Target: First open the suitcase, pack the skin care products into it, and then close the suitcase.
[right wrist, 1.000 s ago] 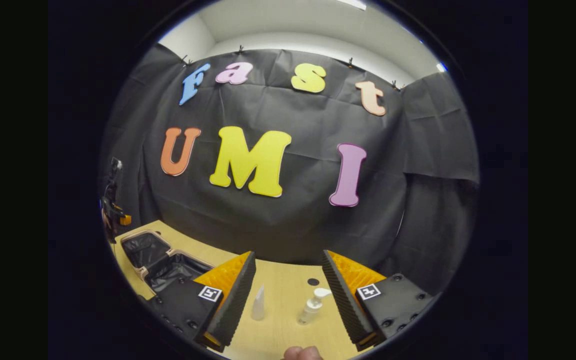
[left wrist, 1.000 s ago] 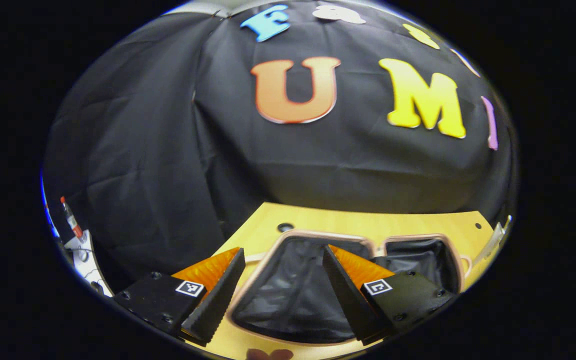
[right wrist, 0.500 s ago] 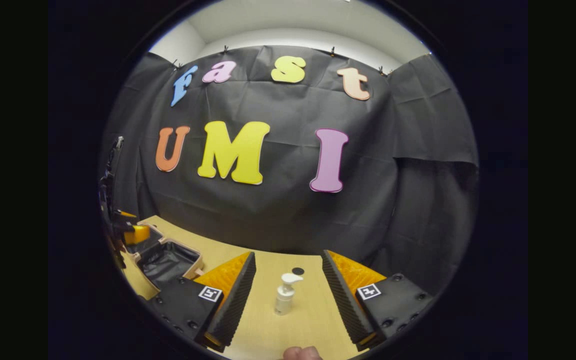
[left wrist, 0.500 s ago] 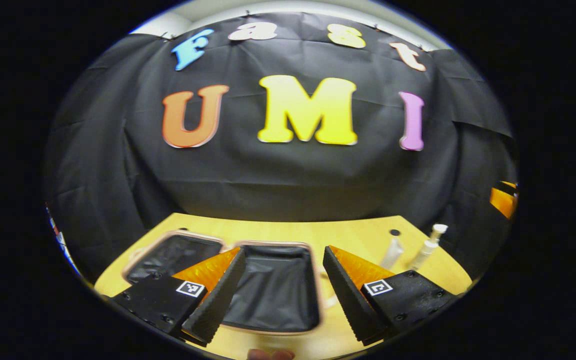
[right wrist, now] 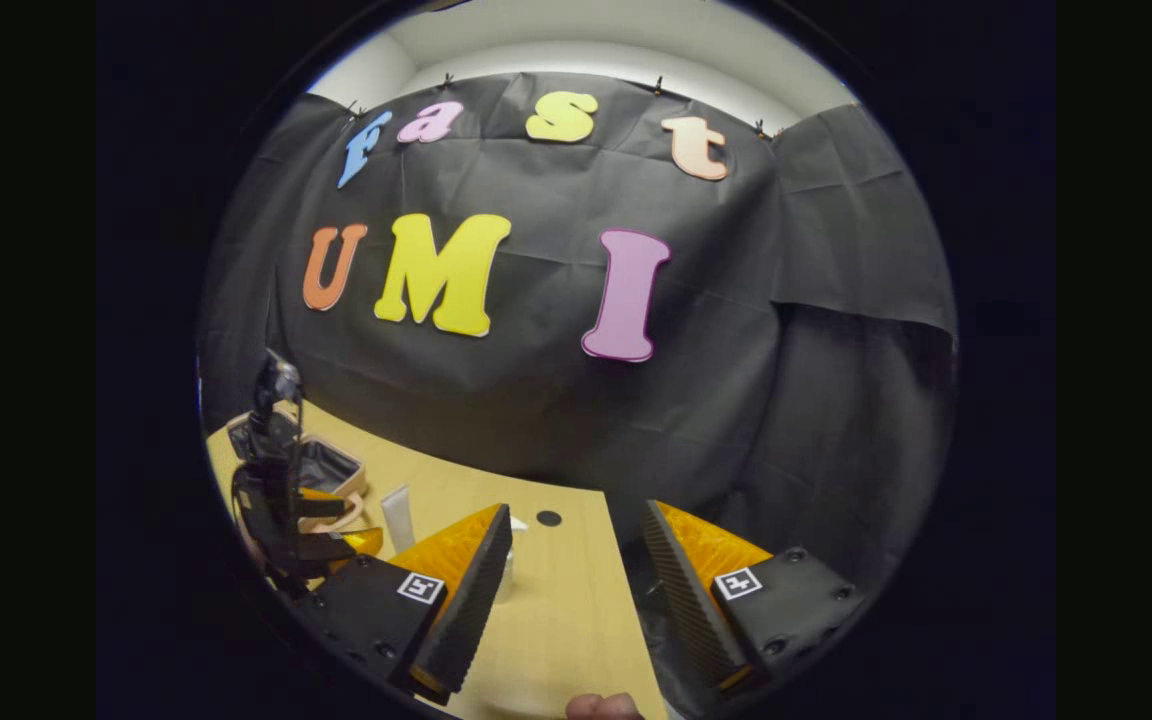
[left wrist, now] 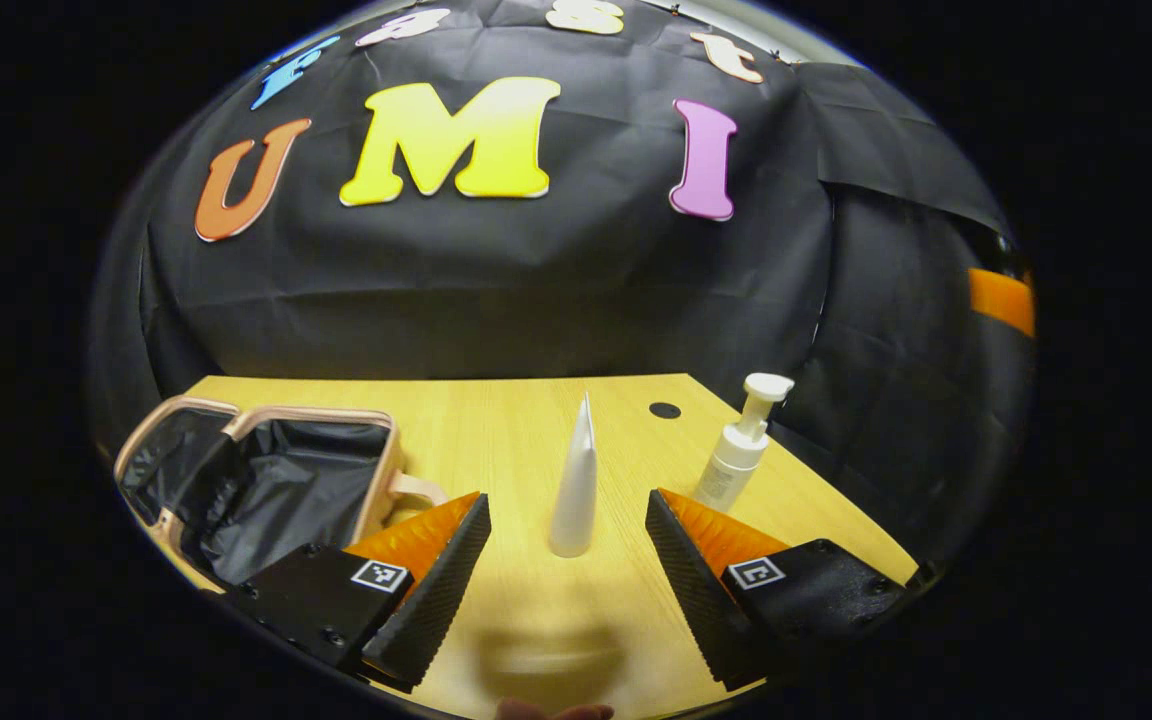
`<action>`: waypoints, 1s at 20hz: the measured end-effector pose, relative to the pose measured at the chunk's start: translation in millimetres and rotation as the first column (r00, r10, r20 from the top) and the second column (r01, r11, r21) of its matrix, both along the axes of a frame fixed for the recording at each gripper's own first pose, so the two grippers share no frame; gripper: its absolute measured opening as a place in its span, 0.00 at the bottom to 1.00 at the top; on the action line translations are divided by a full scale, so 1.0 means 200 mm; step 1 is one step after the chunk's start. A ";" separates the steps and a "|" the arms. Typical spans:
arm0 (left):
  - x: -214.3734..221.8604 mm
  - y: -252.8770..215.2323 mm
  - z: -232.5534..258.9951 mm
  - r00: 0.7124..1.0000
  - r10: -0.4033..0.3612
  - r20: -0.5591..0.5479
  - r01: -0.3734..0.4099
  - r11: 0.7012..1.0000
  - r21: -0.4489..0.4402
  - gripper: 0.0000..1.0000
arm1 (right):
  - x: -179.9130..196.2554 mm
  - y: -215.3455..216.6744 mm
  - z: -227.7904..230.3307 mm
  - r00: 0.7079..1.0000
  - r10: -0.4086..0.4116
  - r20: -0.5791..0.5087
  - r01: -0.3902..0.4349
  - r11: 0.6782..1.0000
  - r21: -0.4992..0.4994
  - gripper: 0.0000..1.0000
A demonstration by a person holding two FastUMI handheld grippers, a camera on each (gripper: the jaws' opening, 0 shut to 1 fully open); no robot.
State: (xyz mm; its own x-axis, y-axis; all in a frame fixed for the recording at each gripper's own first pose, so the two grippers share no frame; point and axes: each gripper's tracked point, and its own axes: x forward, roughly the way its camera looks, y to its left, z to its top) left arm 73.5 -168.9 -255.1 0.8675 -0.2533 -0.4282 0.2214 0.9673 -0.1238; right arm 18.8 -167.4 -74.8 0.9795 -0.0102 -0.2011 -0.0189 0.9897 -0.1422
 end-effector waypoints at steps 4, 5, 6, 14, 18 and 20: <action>0.18 -0.07 -0.25 0.996 0.025 -0.089 -0.027 0.999 -0.027 0.99 | -0.02 -0.10 -0.12 0.998 -0.015 -0.055 0.015 1.000 -0.002 0.80; 0.20 -0.09 -0.29 0.993 0.029 -0.115 -0.032 0.999 -0.031 0.93 | -0.02 -0.12 -0.13 0.998 -0.014 -0.065 0.014 1.000 0.001 0.80; 0.22 -0.09 -0.32 0.991 0.036 -0.131 -0.040 0.999 -0.025 0.90 | -0.02 -0.13 -0.14 0.998 -0.015 -0.069 0.015 1.000 0.004 0.79; 0.33 -0.10 -0.40 0.985 0.001 -0.171 0.004 0.999 0.033 0.47 | 0.06 -0.17 -0.25 0.996 -0.029 -0.086 0.032 0.999 0.034 0.79; 0.22 -0.05 -0.19 0.989 -0.017 -0.144 0.020 1.000 0.019 0.43 | 0.08 -0.01 -0.50 0.980 0.078 -0.181 -0.065 0.995 0.079 0.80; 0.10 -0.01 -0.04 0.990 -0.018 -0.139 0.019 1.000 0.009 0.42 | 0.10 0.09 -0.62 0.970 0.122 -0.209 -0.100 0.989 0.109 0.80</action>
